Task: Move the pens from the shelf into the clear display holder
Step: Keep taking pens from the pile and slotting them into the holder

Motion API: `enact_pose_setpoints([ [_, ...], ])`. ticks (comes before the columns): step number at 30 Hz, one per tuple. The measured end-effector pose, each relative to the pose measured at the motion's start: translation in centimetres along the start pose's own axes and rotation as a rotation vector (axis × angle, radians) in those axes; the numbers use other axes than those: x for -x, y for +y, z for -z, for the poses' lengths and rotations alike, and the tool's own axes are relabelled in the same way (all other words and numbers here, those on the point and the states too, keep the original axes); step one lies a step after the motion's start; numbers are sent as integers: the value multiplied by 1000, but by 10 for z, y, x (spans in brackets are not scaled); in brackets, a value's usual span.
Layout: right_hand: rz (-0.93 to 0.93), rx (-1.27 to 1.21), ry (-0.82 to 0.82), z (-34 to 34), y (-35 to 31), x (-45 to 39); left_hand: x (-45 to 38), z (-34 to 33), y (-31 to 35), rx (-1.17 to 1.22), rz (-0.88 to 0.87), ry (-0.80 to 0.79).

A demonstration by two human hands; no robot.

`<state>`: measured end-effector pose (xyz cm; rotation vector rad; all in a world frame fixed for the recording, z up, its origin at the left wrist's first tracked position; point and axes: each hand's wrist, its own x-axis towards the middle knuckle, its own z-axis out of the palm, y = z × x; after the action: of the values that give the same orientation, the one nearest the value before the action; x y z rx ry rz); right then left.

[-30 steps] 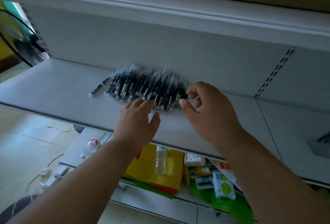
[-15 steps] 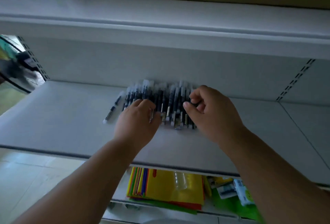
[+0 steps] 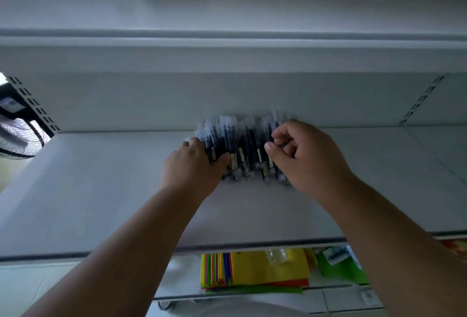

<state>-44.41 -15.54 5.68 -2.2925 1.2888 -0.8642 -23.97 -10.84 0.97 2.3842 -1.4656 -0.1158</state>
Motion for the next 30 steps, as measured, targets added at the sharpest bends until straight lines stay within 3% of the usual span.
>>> enact_pose_setpoints([
  [18, -115, -10, 66, -10, 8, -8, -9, -2, -15, 311, 18, -22],
  [23, -156, -6, 82, -9, 16, -6, -9, -1, -22, 302, 33, 4],
  [30, -225, 78, -19, -12, 26, -5, 11, 6, -10, 710, 65, 7],
])
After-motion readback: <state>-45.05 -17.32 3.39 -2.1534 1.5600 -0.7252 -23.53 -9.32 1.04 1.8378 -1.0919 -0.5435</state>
